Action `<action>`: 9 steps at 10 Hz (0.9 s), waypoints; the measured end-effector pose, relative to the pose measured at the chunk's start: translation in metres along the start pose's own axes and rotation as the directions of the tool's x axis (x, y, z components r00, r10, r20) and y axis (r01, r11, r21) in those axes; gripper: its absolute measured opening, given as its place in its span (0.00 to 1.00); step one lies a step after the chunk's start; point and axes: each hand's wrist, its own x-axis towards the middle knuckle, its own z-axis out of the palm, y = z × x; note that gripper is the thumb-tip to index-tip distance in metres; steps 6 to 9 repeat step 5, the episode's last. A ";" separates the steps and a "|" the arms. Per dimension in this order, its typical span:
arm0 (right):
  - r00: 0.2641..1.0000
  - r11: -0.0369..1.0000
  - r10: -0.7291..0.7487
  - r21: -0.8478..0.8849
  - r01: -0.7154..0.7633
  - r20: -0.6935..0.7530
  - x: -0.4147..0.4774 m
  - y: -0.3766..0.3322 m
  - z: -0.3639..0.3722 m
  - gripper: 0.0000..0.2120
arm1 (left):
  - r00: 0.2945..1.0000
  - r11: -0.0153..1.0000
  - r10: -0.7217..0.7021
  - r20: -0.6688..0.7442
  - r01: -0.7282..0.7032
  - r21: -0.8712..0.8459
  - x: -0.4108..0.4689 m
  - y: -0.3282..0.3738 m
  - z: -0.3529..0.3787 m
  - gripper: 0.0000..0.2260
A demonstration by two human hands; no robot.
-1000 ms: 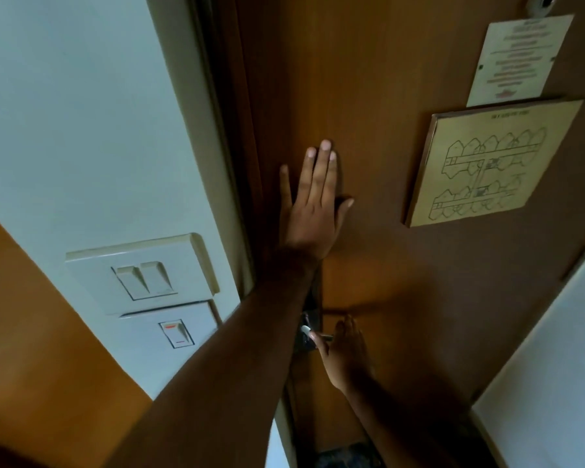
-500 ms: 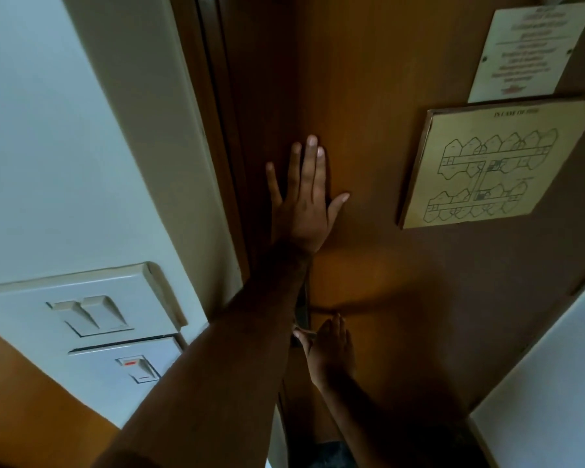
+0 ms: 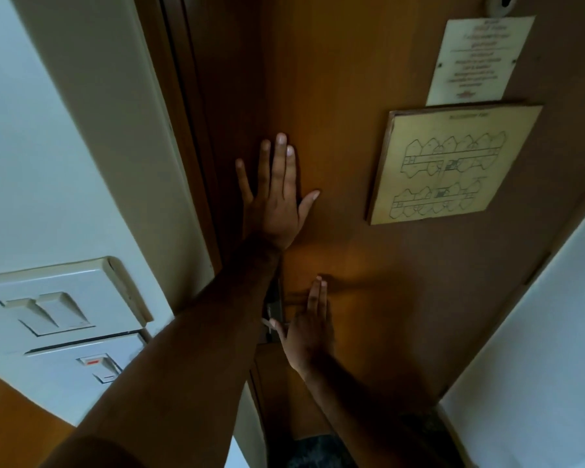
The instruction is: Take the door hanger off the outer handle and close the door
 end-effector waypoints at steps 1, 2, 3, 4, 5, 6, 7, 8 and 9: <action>0.994 0.999 -0.043 -0.034 0.040 -0.105 0.000 0.022 -0.042 0.48 | 0.998 1.000 0.001 0.066 0.000 -0.010 0.001 0.001 -0.011 0.39; 0.966 0.998 -0.041 -0.060 0.026 -0.256 0.005 0.051 -0.097 0.48 | 0.990 0.999 0.005 0.139 0.001 -0.043 0.002 0.000 -0.024 0.39; 0.945 0.992 -0.023 -0.126 -0.019 -0.327 0.009 0.081 -0.160 0.45 | 0.974 0.999 0.025 0.223 -0.020 -0.026 0.002 -0.001 -0.041 0.41; 0.917 0.987 -0.018 -0.151 -0.047 -0.399 0.007 0.101 -0.220 0.45 | 0.948 0.993 -0.014 0.317 0.052 -0.110 0.004 0.007 -0.066 0.42; 0.873 0.979 -0.037 -0.193 -0.066 -0.486 0.001 0.113 -0.275 0.45 | 0.932 0.978 -0.051 0.359 0.119 -0.170 0.022 0.022 -0.099 0.43; 0.873 0.979 -0.037 -0.193 -0.066 -0.486 0.001 0.113 -0.275 0.45 | 0.932 0.978 -0.051 0.359 0.119 -0.170 0.022 0.022 -0.099 0.43; 0.873 0.979 -0.037 -0.193 -0.066 -0.486 0.001 0.113 -0.275 0.45 | 0.932 0.978 -0.051 0.359 0.119 -0.170 0.022 0.022 -0.099 0.43; 0.873 0.979 -0.037 -0.193 -0.066 -0.486 0.001 0.113 -0.275 0.45 | 0.932 0.978 -0.051 0.359 0.119 -0.170 0.022 0.022 -0.099 0.43; 0.873 0.979 -0.037 -0.193 -0.066 -0.486 0.001 0.113 -0.275 0.45 | 0.932 0.978 -0.051 0.359 0.119 -0.170 0.022 0.022 -0.099 0.43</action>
